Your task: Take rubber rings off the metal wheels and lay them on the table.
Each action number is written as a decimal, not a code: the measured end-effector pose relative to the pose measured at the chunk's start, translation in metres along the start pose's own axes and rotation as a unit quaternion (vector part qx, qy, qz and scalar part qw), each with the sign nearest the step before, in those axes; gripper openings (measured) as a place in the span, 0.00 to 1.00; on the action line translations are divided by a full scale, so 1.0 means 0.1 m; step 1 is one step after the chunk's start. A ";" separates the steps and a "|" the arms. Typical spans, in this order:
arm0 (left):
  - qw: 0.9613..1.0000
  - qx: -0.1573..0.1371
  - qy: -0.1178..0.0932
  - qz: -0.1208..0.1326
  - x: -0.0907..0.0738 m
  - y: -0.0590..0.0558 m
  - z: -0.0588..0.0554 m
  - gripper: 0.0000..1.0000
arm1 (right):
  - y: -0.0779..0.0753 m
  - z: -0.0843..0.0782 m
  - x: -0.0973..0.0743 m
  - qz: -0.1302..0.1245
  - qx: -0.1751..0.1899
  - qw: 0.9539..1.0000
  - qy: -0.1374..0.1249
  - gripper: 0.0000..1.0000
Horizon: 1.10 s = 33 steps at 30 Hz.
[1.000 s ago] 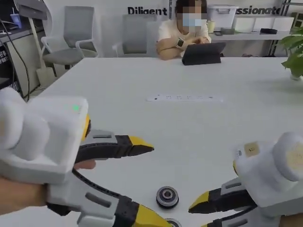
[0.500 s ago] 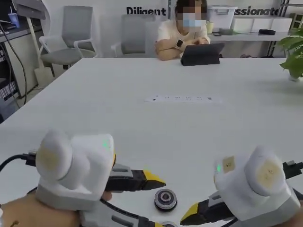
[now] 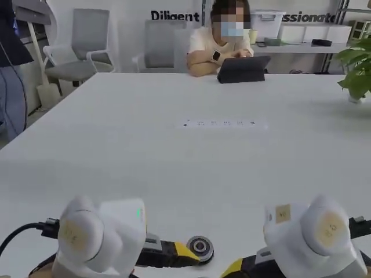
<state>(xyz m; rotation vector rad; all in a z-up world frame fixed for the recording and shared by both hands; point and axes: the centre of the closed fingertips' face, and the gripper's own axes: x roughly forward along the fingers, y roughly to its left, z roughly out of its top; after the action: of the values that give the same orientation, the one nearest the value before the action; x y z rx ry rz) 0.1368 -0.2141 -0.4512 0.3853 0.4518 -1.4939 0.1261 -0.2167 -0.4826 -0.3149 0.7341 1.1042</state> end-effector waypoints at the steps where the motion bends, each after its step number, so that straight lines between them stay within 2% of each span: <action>1: 1.000 -0.002 0.000 -0.001 0.00 0.00 0.00 0.28 | 0.00 0.00 0.00 -0.001 0.000 1.000 0.000 0.25; 7: 1.000 0.007 0.010 -0.004 0.04 -0.04 -0.04 0.23 | 0.02 0.01 0.01 0.000 -0.008 1.000 0.000 0.24; 10: 1.000 0.016 0.022 -0.007 0.06 -0.06 -0.09 0.20 | 0.03 0.01 0.01 -0.001 -0.010 1.000 -0.001 0.24; 18: 1.000 0.022 0.020 0.002 0.04 -0.02 -0.07 0.15 | 0.03 0.02 0.01 0.002 -0.014 1.000 -0.002 0.22; 20: 0.999 0.035 0.023 0.007 0.04 0.00 -0.08 0.13 | 0.04 0.01 0.01 0.002 -0.016 1.000 -0.002 0.21; 24: 0.999 0.039 0.021 0.006 0.06 -0.01 -0.08 0.13 | 0.03 0.01 0.02 0.002 -0.019 1.000 -0.002 0.21; 27: 0.998 0.051 0.021 -0.005 0.06 -0.06 -0.08 0.08 | 0.03 0.02 0.02 0.001 -0.019 1.000 -0.002 0.21; 28: 0.998 0.052 0.020 0.001 0.06 -0.04 -0.07 0.08 | 0.03 0.02 0.02 0.000 -0.019 1.000 -0.003 0.22; 33: 0.999 0.046 0.019 -0.001 0.05 -0.04 -0.07 0.08 | 0.03 0.05 0.03 0.005 -0.005 1.000 -0.012 0.22</action>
<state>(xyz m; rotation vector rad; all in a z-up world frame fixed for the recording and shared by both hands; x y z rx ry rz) 0.1323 -0.2150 -0.4602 0.4864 0.4159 -1.5153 0.1260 -0.2103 -0.4803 -0.3071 0.7095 1.1205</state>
